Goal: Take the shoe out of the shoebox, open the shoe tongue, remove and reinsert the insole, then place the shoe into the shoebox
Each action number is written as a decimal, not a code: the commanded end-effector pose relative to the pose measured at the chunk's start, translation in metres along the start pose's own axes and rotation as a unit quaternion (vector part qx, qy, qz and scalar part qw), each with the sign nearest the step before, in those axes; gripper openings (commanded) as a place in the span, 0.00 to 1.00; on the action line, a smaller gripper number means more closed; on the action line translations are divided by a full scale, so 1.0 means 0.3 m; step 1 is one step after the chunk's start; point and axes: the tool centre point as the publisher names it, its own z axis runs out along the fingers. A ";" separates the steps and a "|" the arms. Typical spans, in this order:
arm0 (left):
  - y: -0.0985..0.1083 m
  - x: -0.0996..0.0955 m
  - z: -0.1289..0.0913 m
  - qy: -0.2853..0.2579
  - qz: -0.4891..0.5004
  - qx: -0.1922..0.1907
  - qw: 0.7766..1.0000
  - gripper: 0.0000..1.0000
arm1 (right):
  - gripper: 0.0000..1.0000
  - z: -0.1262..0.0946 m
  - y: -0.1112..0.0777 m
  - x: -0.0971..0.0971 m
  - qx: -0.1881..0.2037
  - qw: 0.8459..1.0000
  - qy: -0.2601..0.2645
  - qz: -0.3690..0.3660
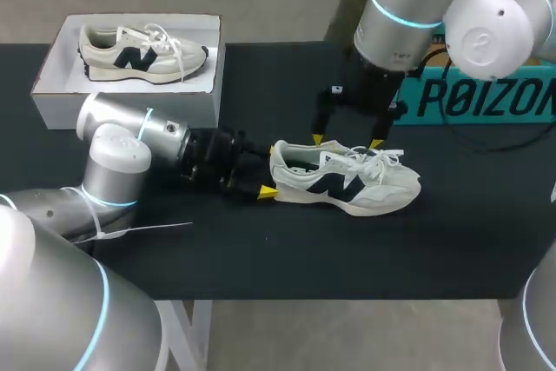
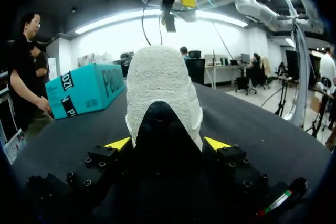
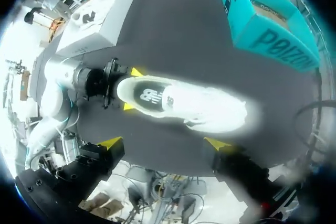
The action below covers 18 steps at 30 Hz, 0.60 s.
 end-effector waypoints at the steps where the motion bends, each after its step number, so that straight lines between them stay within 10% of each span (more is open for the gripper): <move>1: 0.011 -0.004 0.007 0.000 0.001 0.000 1.000 0.00 | 1.00 0.043 -0.044 0.002 -0.079 0.980 0.025 0.179; 18: 0.011 -0.004 0.007 0.000 0.001 0.000 1.000 0.00 | 1.00 0.077 -0.034 0.041 -0.069 0.979 -0.002 0.189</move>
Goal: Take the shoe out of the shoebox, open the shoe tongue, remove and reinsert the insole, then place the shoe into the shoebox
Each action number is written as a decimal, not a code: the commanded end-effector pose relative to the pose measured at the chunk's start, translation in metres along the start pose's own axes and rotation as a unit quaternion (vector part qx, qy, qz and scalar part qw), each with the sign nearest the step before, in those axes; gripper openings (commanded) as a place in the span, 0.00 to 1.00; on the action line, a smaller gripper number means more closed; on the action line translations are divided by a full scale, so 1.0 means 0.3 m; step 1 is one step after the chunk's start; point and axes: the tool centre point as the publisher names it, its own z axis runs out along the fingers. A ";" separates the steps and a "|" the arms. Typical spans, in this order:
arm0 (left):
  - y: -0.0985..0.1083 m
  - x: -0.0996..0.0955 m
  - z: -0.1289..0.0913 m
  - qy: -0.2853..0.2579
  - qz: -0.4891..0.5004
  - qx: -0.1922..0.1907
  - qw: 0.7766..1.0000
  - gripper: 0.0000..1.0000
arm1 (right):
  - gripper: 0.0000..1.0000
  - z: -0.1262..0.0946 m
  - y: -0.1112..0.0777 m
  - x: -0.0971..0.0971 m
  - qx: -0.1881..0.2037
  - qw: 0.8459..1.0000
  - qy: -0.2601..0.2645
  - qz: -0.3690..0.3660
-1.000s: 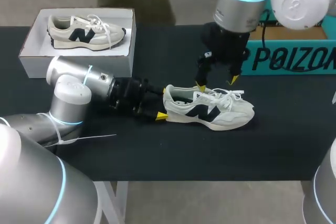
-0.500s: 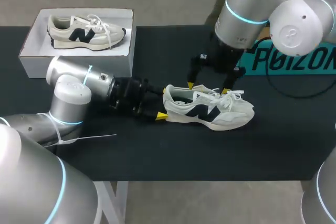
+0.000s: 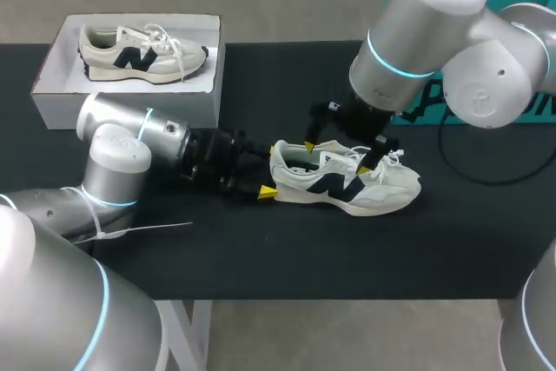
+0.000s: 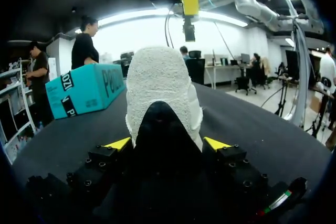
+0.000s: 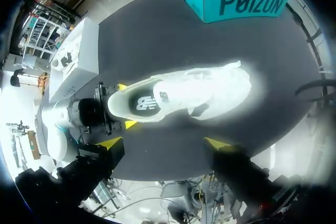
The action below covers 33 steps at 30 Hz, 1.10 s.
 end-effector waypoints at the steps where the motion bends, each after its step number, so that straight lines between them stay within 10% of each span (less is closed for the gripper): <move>1: 0.011 -0.004 0.007 0.000 0.001 0.000 1.000 0.00 | 1.00 0.001 0.010 0.012 -0.011 0.999 -0.038 -0.008; 13: 0.011 -0.004 0.007 0.000 0.001 0.000 1.000 0.00 | 1.00 0.105 0.049 0.064 -0.063 0.980 -0.178 -0.055; 33: 0.011 -0.004 0.007 0.000 0.001 0.000 1.000 0.00 | 1.00 0.226 0.142 -0.031 -0.058 0.959 -0.267 -0.076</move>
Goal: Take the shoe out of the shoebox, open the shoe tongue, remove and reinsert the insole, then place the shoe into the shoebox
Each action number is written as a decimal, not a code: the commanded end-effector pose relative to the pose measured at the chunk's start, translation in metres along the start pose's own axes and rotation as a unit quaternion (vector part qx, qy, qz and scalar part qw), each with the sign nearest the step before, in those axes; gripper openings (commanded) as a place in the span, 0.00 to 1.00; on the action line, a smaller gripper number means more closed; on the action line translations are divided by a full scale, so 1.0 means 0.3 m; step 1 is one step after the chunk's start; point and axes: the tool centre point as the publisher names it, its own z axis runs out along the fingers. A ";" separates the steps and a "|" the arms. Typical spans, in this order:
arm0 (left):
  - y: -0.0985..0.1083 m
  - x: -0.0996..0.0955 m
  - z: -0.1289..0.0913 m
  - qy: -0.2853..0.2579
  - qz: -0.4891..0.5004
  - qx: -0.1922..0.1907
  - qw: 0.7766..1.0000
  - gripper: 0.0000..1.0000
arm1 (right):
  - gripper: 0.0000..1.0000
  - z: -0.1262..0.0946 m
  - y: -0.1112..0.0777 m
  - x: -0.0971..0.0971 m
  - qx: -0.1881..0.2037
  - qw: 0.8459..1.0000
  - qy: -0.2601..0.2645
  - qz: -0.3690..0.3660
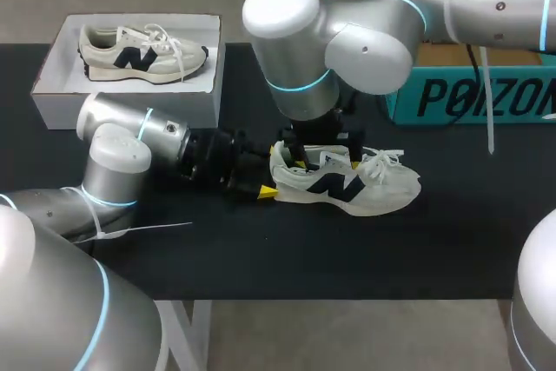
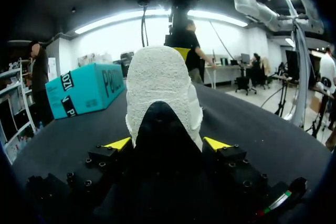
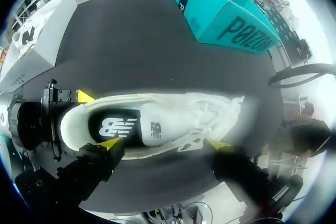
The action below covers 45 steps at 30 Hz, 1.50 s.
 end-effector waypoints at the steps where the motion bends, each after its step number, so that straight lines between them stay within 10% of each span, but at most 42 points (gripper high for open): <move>1: 0.011 -0.004 0.007 0.000 0.001 0.000 1.000 0.00 | 1.00 0.003 0.020 -0.008 0.000 1.000 -0.026 0.002; 19: 0.011 -0.004 0.007 0.000 0.001 0.000 1.000 0.00 | 1.00 0.089 0.055 -0.006 0.007 0.999 -0.045 -0.009; 20: 0.011 -0.004 0.007 0.000 0.001 0.000 1.000 0.00 | 0.92 0.091 0.060 -0.007 0.006 0.999 -0.045 -0.009; 22: 0.011 -0.004 0.007 0.000 0.001 0.000 1.000 0.00 | 0.08 0.090 0.066 -0.013 0.006 0.999 -0.045 -0.009; 23: 0.011 -0.004 0.007 0.000 0.001 0.000 1.000 0.00 | 0.00 0.089 0.068 -0.017 0.006 0.999 -0.045 -0.009; 45: 0.011 -0.004 0.007 0.000 0.001 0.000 1.000 0.00 | 0.00 0.003 0.104 -0.268 -0.006 0.997 -0.033 0.072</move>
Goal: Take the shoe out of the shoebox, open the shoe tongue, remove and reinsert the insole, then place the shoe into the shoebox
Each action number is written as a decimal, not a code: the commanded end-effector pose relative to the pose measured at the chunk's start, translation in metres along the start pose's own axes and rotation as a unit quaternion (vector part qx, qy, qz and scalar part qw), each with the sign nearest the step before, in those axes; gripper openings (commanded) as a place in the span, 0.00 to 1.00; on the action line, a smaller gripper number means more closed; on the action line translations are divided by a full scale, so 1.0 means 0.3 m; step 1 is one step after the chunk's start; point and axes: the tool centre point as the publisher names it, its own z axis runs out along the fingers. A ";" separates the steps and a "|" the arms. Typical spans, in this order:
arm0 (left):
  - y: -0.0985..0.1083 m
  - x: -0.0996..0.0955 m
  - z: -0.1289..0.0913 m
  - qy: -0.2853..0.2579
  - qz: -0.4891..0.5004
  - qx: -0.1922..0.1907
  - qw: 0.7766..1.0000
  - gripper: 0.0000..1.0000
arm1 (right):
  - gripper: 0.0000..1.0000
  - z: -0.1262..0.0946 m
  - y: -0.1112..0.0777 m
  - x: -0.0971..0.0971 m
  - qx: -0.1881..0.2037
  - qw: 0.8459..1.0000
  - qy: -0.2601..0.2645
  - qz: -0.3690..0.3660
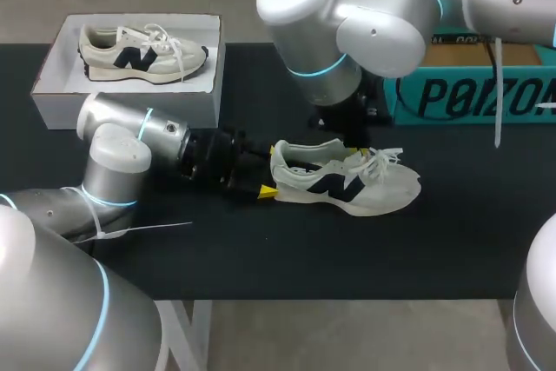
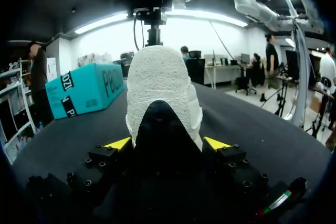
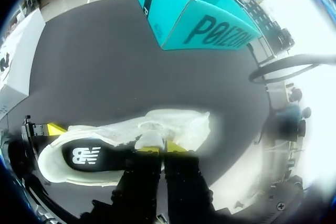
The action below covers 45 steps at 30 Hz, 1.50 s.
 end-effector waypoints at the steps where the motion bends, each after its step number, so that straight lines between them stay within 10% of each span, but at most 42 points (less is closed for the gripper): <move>1: 0.012 -0.003 0.006 0.000 0.001 0.000 1.000 0.00 | 0.00 -0.011 0.002 -0.083 0.000 1.000 0.026 0.009; 12: 0.012 -0.003 0.006 0.000 0.001 0.000 1.000 0.00 | 0.03 -0.067 -0.013 -0.021 -0.011 0.999 0.046 -0.003; 21: 0.012 -0.003 0.006 0.000 0.001 0.000 1.000 0.00 | 0.31 -0.070 -0.008 0.009 -0.012 0.999 0.049 -0.011; 25: 0.012 -0.003 0.006 0.000 0.001 0.000 1.000 0.00 | 0.00 -0.063 -0.004 0.002 -0.006 0.999 0.051 -0.011; 45: 0.012 -0.003 0.006 0.000 0.001 0.000 1.000 0.00 | 0.00 -0.009 0.019 -0.189 0.024 0.994 0.081 0.064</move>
